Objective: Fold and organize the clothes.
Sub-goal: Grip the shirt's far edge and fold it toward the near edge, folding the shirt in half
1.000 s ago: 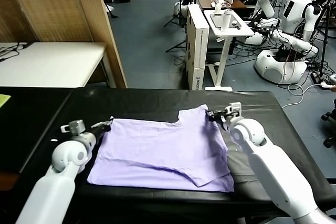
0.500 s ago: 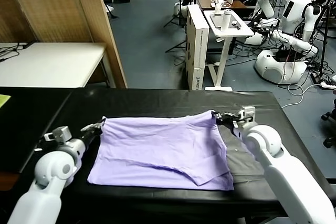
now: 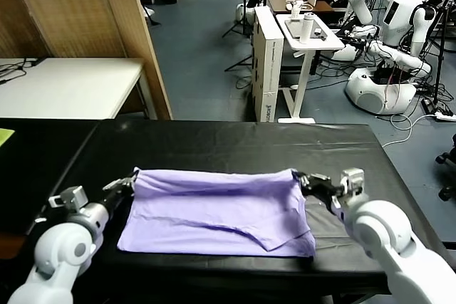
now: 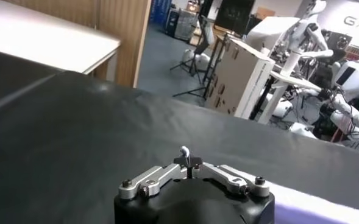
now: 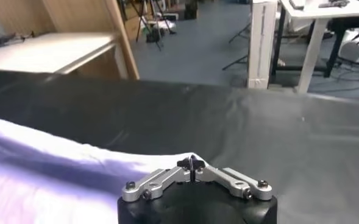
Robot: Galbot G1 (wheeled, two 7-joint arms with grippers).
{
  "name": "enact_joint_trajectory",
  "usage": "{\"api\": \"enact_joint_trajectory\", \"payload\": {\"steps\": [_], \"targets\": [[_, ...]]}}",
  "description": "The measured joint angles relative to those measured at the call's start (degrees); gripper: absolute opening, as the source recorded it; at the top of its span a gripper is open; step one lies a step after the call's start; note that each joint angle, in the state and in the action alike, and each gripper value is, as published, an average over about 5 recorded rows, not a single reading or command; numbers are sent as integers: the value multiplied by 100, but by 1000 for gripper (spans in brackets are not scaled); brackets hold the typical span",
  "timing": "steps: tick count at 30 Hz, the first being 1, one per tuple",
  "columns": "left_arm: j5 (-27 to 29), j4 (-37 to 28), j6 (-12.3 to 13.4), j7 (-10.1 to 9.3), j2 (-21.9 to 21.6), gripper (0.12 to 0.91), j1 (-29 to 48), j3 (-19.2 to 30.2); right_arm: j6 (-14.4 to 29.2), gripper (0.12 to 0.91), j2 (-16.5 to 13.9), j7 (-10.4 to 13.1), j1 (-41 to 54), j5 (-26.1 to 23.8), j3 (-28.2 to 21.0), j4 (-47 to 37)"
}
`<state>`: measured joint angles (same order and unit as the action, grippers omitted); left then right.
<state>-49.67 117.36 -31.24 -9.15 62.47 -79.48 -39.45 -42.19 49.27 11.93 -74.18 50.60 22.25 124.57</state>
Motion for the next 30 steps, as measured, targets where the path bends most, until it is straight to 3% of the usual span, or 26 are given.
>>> {"api": "enact_joint_trajectory", "payload": {"steps": [18,30], "targets": [[117,313,371,43,374,149,-1056,-447,-1,138,-15,24,-575,-74,21,63],[434,611,593,5,811,149,-1555,-455,-1,138,-136,63,-563,-74,34,96]]}}
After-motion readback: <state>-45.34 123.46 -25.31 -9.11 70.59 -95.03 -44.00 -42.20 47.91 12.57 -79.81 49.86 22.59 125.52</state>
